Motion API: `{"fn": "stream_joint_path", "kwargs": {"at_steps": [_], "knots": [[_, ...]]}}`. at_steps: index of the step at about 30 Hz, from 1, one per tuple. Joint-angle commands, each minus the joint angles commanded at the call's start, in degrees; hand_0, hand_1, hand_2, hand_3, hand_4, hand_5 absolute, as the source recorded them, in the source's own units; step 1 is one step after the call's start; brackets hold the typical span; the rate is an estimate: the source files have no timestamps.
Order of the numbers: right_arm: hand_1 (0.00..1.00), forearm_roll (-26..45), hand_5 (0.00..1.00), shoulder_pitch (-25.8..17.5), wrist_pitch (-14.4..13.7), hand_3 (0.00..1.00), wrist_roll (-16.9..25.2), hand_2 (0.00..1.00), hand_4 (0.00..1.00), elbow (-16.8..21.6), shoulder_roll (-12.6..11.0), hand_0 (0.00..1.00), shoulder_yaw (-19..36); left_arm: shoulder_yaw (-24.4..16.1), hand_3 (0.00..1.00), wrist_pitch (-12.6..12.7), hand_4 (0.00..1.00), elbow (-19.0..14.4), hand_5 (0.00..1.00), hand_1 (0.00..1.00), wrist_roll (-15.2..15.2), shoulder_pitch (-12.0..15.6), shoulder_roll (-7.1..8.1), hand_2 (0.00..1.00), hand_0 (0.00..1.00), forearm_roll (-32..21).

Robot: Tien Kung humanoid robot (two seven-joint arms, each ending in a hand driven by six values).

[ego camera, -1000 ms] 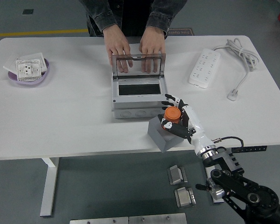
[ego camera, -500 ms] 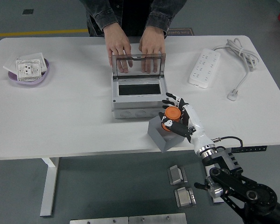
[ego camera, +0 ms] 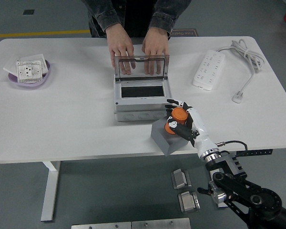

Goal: Pick up the cylinder from the cube,place it in the box,flap close box

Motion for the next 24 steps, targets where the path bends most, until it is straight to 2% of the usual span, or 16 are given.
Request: {"fn": "stream_joint_path", "kwargs": {"at_steps": [1,2,7,8,13,14,19,20,24], "knots": [[0.7,0.14,0.002,0.0,0.03,0.706,-0.01,0.658,0.032,-0.03,0.01,0.769,-0.09,0.0,0.788,0.0,0.754,-0.01,0.273,0.699,0.0,0.0,0.0,0.558,0.707,-0.01],[0.649,0.31,0.002,0.01,0.07,0.556,-0.02,0.579,0.121,-0.06,0.01,0.726,-0.2,0.01,0.788,-0.01,0.754,-0.01,0.273,0.699,0.0,0.0,-0.01,0.558,0.707,-0.02],[0.649,0.73,0.002,0.09,0.03,0.556,-0.03,0.579,0.121,-0.06,0.05,0.726,-0.54,0.13,0.788,-0.03,0.754,-0.02,0.273,0.699,0.01,0.08,-0.08,0.558,0.707,-0.15],[0.589,0.77,0.002,0.12,-0.02,0.351,-0.02,0.497,0.171,-0.04,0.06,0.64,-0.58,0.16,0.787,-0.03,0.754,-0.01,0.272,0.699,0.01,0.09,-0.08,0.557,0.707,-0.18],[0.589,0.68,0.002,0.3,-0.35,0.351,0.04,0.497,0.171,0.11,0.07,0.64,-0.47,0.14,0.787,-0.05,0.754,-0.03,0.272,0.699,-0.02,0.09,-0.05,0.557,0.707,-0.25],[0.5,0.64,0.002,0.33,-0.42,0.243,0.06,0.39,0.177,0.14,0.07,0.607,-0.4,0.15,0.787,-0.07,0.754,-0.04,0.273,0.699,-0.02,0.08,-0.05,0.557,0.707,-0.28],[0.5,0.3,0.002,0.55,-0.83,0.243,0.07,0.39,0.177,0.3,0.07,0.607,0.17,0.26,0.787,-0.12,0.754,-0.05,0.273,0.699,-0.06,0.04,-0.03,0.557,0.707,-0.49],[0.356,0.2,0.002,0.64,-1.03,0.231,0.17,0.346,0.128,0.35,0.05,0.583,0.34,0.29,0.788,-0.13,0.754,-0.06,0.272,0.699,-0.06,0.03,-0.04,0.558,0.707,-0.52],[0.356,-0.86,0.002,1.23,-1.83,0.231,-0.24,0.346,0.128,0.63,-0.2,0.583,0.6,0.39,0.788,-0.14,0.754,-0.01,0.272,0.699,-0.04,0.0,-0.05,0.558,0.707,-0.63]]}}
